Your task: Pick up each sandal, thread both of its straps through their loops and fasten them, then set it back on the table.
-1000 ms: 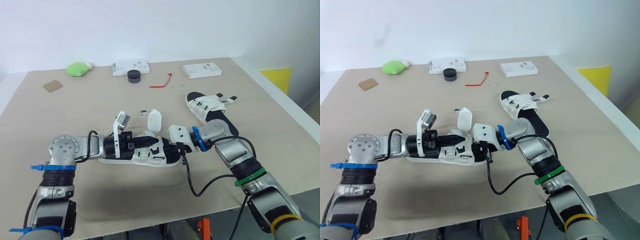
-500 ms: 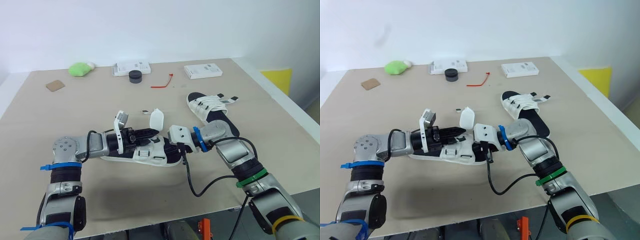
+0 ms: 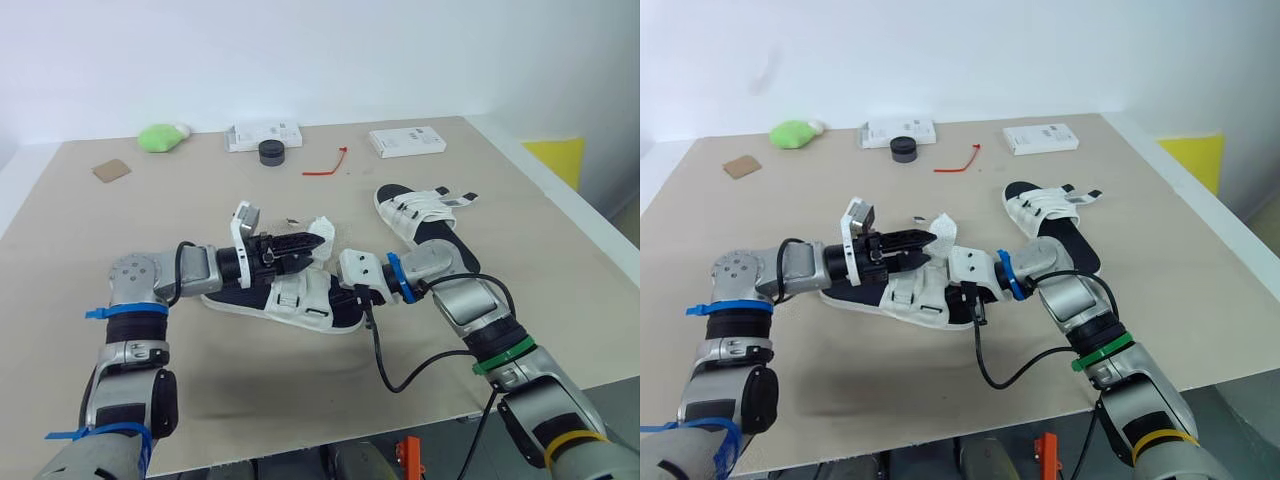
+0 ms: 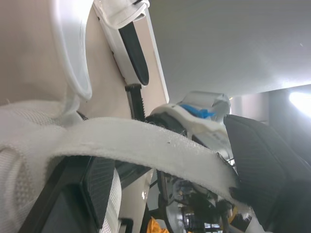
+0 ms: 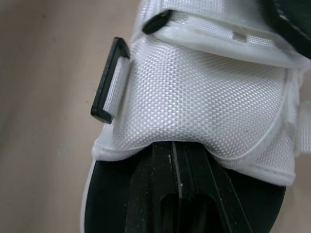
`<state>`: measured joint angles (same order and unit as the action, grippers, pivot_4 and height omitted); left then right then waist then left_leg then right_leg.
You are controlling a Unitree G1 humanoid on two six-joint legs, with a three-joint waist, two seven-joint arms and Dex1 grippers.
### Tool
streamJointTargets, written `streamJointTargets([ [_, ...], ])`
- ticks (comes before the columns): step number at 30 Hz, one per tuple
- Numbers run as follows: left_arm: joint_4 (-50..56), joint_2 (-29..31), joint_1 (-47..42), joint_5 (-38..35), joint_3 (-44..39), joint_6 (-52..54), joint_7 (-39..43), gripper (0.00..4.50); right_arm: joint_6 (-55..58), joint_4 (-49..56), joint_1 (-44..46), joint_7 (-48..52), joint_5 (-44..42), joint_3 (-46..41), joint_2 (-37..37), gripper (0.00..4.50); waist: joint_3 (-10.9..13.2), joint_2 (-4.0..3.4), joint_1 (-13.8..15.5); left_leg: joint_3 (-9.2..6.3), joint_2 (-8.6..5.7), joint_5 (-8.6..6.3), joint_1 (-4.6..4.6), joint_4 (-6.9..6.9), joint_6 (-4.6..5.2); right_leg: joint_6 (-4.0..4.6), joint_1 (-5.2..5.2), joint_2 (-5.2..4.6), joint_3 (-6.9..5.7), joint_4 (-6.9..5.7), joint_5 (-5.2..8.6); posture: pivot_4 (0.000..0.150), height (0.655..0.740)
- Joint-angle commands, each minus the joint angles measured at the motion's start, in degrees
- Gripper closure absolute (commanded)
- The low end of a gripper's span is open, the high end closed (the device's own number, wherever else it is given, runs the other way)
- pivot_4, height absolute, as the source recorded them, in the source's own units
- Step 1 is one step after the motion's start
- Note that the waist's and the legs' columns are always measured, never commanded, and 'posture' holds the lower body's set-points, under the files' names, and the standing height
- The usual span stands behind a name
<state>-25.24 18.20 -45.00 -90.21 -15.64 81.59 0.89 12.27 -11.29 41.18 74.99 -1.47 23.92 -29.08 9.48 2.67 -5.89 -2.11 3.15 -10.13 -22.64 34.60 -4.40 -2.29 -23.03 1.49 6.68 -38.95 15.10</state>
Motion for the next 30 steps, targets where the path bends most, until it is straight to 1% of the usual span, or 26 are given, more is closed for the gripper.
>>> streamJointTargets([
  [1,-1.4,0.9,-4.8,1.8,-1.9,-2.0,2.8,0.96,0.8,-2.4,-1.6,0.6,3.0,3.4,-0.3,4.50,0.0,0.01,0.0,-0.02,-0.01,0.01,-0.04,0.00,-0.01,-0.03,-0.03,0.00,-0.01,0.01,-0.02,0.150,0.7400],
  [6,-2.5,1.1,-6.0,3.6,-2.0,-0.2,5.4,0.96,0.8,-2.2,-1.8,0.5,2.9,3.4,-0.3,4.50,0.0,0.01,0.0,-0.03,-0.04,0.01,-0.17,-0.10,-0.04,-0.04,-0.14,-0.03,0.00,0.07,-0.02,0.150,0.7400],
  [11,1.4,1.2,-4.1,6.8,0.0,1.8,9.1,0.96,1.0,-2.0,-1.9,0.5,2.9,3.2,-0.4,4.50,0.0,0.01,-0.1,-0.05,-0.03,-0.01,-0.17,-0.18,-0.08,-0.03,-0.15,-0.03,0.00,0.13,0.01,0.150,0.7400],
  [16,1.0,1.9,-4.4,13.5,1.1,-0.7,13.0,0.96,1.0,-1.9,-1.8,0.6,2.9,3.2,-0.4,4.50,0.0,0.01,-0.1,-0.06,-0.03,-0.01,-0.17,-0.17,-0.09,-0.04,-0.14,-0.03,-0.01,0.14,0.00,0.150,0.7400],
  [21,-2.8,4.1,-6.5,21.0,1.4,-4.5,18.5,0.96,0.8,-2.1,-1.6,0.6,2.9,3.3,-0.3,4.50,0.0,0.02,-0.1,-0.07,-0.03,0.00,-0.18,-0.18,-0.11,-0.03,-0.17,-0.02,-0.03,0.15,0.01,0.150,0.7400],
  [26,-5.8,3.4,-6.9,27.3,3.1,-6.2,22.4,0.96,0.7,-2.3,-1.6,0.5,2.9,3.3,-0.2,4.50,0.0,0.02,-0.1,-0.06,-0.04,-0.01,-0.20,-0.18,-0.11,-0.04,-0.15,-0.05,-0.03,0.21,0.01,0.150,0.7400],
  [30,-5.4,3.3,-5.1,32.4,6.4,-6.2,26.7,0.96,0.9,-2.0,-1.7,0.3,2.9,3.2,-0.1,4.50,0.0,0.02,-0.1,-0.07,-0.03,-0.01,-0.23,-0.20,-0.11,-0.04,-0.18,-0.05,-0.04,0.21,0.01,0.150,0.7400],
])
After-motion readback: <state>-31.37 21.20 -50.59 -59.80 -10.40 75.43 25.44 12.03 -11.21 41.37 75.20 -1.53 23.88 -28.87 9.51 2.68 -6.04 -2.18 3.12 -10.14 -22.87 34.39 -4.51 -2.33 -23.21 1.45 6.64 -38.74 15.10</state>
